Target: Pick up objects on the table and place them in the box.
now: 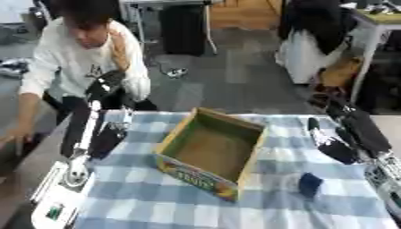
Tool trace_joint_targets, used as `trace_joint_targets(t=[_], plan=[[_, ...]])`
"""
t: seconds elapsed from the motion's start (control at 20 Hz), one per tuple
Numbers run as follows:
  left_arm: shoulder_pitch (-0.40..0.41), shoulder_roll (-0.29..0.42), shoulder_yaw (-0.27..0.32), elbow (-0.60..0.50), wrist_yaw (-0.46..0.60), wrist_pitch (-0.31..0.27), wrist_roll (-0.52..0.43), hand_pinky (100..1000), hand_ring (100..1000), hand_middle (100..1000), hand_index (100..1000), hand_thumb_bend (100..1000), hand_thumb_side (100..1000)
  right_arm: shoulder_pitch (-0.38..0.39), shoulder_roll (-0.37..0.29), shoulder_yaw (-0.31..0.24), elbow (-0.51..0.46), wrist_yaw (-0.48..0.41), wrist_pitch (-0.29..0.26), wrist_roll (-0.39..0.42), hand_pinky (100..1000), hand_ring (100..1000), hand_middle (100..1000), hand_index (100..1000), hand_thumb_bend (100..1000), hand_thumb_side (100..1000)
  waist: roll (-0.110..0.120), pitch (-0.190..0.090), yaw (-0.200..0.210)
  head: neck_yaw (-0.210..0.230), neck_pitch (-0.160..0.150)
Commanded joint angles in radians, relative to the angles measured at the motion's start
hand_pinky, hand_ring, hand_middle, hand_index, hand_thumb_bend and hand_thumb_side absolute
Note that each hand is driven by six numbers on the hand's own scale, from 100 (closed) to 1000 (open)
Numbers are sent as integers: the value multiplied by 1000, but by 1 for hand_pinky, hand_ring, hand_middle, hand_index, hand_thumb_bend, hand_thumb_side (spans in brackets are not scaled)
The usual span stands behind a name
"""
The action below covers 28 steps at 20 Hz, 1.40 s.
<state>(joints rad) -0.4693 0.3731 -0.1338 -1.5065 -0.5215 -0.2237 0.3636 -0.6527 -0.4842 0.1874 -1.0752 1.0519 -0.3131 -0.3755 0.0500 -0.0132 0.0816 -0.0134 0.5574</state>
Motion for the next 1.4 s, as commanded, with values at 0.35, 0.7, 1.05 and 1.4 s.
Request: trace_joint_targets(t=[0.35,0.7,1.05,1.4], plan=[[-28,19,1,-16,18,3,3,919,816,881,910,174,936,-85,27,-34,190,144,-37,-7,766,802,872,892,119,1000,13,4,-10,-75,56],[-37,18,-2,-18,26,2,4,915,812,878,912,163,941,-111,48,-51,273,213,-51,-6,801,824,896,912,141,1000,23,24,-3,-75,25],[-44,20,-6,-18,27,6,-1,914,812,874,908,152,949,-126,54,-60,314,272,-68,16,836,842,907,922,323,1000,21,37,9,-65,11],[-42,22,-8,-19,27,8,-2,914,811,870,906,148,949,-122,48,-65,328,302,-109,47,864,851,906,921,471,1000,19,37,12,-51,6]])
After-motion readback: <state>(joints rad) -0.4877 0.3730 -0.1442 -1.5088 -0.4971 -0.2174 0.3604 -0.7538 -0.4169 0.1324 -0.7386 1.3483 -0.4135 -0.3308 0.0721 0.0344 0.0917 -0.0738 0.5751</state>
